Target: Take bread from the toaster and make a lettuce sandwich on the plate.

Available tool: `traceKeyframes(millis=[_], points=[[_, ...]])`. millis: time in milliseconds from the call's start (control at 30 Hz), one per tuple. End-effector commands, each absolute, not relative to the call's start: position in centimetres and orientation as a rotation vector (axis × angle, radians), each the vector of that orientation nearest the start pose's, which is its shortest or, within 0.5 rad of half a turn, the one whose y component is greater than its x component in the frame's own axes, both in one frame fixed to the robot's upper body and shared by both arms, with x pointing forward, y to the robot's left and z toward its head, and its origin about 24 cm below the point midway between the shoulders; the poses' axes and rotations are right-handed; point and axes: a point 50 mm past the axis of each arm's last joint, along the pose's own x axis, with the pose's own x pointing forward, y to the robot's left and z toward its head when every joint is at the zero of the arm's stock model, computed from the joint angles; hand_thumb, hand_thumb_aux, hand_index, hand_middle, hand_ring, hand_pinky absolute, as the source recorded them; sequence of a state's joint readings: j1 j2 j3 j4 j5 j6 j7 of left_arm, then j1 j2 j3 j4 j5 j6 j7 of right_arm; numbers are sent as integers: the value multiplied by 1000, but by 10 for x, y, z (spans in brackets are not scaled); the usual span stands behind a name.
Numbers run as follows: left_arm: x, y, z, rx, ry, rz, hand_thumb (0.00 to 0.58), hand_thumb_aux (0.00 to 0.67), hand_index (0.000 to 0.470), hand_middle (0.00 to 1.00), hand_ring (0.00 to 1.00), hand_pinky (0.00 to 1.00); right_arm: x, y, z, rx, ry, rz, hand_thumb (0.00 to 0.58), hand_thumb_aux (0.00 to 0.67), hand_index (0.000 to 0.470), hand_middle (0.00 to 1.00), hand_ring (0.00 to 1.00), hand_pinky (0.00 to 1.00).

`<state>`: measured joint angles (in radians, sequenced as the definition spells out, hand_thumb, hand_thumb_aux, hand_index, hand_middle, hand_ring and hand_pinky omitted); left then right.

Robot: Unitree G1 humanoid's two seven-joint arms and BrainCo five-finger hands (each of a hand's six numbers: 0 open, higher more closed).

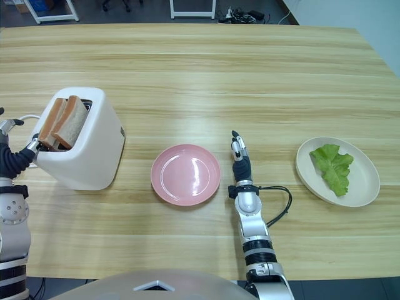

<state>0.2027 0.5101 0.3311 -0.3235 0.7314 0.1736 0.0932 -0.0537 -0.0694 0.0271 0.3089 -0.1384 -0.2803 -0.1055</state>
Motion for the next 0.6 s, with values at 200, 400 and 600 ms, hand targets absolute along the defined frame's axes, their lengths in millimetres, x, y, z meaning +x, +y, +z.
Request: traceKeyframes(millis=[200, 400, 600], points=[[191, 307, 139, 1304, -35, 594, 0, 0, 0, 0, 0, 0, 253, -163, 2, -213, 15, -48, 0, 0, 0, 0, 0, 0], [186, 326, 144, 1347, 3, 749, 0, 0, 0, 0, 0, 0, 254, -163, 2, -214, 18, -46, 0, 0, 0, 0, 0, 0], [189, 304, 146, 1305, -92, 676, 0, 0, 0, 0, 0, 0, 254, -163, 2, -217, 23, -46, 0, 0, 0, 0, 0, 0]])
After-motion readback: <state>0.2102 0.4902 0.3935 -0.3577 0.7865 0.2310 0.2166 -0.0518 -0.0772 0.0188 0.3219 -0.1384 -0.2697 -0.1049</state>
